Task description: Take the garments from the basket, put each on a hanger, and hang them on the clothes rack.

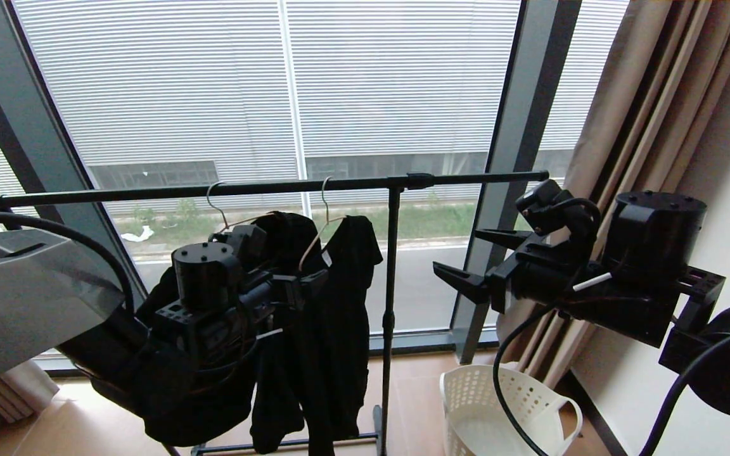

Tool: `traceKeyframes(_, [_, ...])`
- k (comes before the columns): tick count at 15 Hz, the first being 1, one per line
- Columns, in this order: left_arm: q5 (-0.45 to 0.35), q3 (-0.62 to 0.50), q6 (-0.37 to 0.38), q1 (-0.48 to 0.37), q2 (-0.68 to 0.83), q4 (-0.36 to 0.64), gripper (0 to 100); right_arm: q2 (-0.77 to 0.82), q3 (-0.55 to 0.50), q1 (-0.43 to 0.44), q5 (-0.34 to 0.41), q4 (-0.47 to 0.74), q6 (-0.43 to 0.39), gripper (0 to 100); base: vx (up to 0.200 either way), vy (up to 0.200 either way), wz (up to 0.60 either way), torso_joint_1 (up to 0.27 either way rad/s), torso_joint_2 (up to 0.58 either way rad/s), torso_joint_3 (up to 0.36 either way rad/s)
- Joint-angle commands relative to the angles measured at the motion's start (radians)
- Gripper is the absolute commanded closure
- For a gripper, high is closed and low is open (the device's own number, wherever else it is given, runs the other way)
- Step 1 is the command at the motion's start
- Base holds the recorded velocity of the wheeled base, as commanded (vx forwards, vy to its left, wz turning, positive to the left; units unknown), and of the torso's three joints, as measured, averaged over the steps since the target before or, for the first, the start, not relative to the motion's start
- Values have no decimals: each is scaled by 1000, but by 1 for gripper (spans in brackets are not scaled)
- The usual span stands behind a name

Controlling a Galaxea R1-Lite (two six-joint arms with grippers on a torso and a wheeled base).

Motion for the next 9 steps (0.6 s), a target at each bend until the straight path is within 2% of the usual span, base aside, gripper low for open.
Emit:
traceKeyframes(1, [-4,67,8,0,-114,5,0,-2,2,0,1,-1,0,0,0,0,0,0,0,0])
traceKeyframes(5, [-4,245,43,12,-329,14,0,-18,11,14,1,-3,-2,0,0,0,0,0,0,0])
traceKeyframes(6, [-4,325,82,37,-432,31,0,-45,23,20,1,-3,-2,0,0,0,0,0,0,0])
traceKeyframes(9, [-4,438,128,84,-656,129,0,-121,78,34,-10,0,-3,0,0,0,0,0,0,0])
